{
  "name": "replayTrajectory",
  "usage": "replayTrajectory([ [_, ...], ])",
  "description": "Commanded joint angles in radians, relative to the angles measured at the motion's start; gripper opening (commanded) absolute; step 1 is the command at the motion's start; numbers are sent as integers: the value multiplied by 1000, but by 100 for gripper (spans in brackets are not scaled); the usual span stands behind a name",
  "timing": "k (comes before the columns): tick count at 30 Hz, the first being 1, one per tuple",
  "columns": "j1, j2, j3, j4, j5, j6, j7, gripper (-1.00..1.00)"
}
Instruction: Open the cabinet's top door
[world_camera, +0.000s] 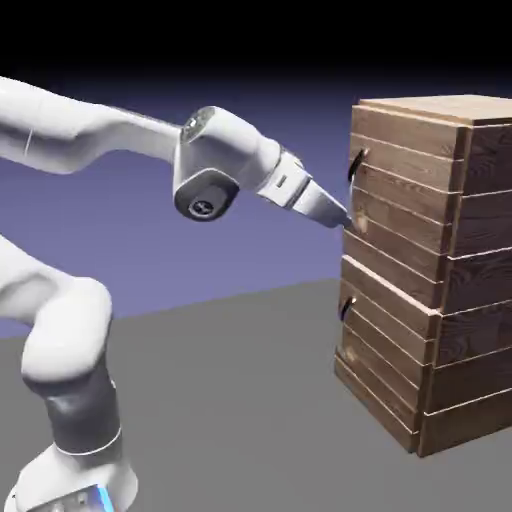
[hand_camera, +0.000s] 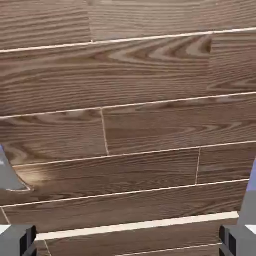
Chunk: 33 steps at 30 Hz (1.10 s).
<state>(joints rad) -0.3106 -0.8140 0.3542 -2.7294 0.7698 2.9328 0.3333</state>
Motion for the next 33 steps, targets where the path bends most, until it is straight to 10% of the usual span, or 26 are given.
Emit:
replayTrajectory([
  [1, -18, -14, 20, 5, 44, -6, -23, 0],
  [33, -602, -455, 660, 150, 1435, -194, -760, 0],
])
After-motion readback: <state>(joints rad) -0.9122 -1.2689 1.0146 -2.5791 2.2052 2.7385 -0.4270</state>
